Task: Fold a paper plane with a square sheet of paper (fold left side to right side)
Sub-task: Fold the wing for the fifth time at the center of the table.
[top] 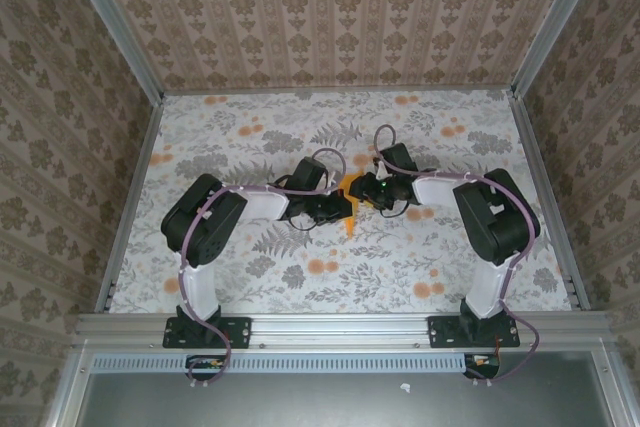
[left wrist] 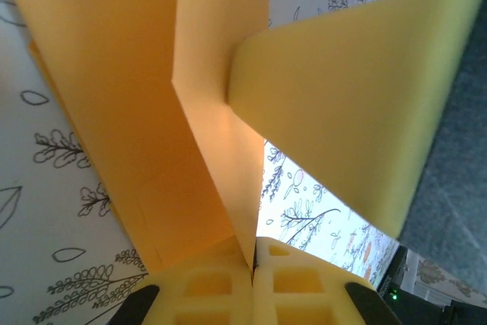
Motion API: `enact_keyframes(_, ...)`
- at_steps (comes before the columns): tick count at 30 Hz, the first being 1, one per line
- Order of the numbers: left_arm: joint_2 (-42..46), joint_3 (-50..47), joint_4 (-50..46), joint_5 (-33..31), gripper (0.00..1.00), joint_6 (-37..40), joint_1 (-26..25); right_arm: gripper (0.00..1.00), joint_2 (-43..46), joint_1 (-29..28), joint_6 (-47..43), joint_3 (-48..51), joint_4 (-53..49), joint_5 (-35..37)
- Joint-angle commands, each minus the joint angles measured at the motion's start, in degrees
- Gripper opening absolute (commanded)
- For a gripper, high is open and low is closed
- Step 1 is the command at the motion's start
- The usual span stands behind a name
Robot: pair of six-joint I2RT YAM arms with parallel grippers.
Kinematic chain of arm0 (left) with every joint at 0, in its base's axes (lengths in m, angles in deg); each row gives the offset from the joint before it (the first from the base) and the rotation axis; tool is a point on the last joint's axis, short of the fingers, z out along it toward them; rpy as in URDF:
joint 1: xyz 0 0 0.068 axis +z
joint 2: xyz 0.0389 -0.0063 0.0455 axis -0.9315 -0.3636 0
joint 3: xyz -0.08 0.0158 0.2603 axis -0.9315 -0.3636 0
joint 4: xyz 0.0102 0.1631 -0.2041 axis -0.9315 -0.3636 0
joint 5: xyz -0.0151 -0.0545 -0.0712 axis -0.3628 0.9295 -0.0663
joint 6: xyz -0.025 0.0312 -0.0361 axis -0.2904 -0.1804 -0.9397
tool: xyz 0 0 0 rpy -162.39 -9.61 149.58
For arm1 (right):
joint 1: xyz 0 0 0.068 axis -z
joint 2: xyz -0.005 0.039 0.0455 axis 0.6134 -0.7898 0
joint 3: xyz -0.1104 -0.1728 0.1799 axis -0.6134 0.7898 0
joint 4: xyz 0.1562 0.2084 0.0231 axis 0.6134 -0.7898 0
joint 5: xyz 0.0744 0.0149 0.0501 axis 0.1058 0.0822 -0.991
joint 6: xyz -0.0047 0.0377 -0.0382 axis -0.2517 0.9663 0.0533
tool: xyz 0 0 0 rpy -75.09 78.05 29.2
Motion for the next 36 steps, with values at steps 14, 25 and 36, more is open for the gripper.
enact_keyframes(14,4.8,-2.9,2.9,1.0,0.34,-1.7,1.4,0.41,-2.7,-0.3,0.4,-1.1,-5.1,2.2)
enact_keyframes(25,4.0,-2.5,3.6,3.6,0.45,-3.0,5.7,0.41,-2.3,-0.3,0.4,-1.1,-5.3,2.2)
enact_keyframes(36,-1.1,0.8,4.7,4.7,0.36,-4.1,5.3,0.4,-2.1,-0.4,0.5,-1.0,-5.3,2.0)
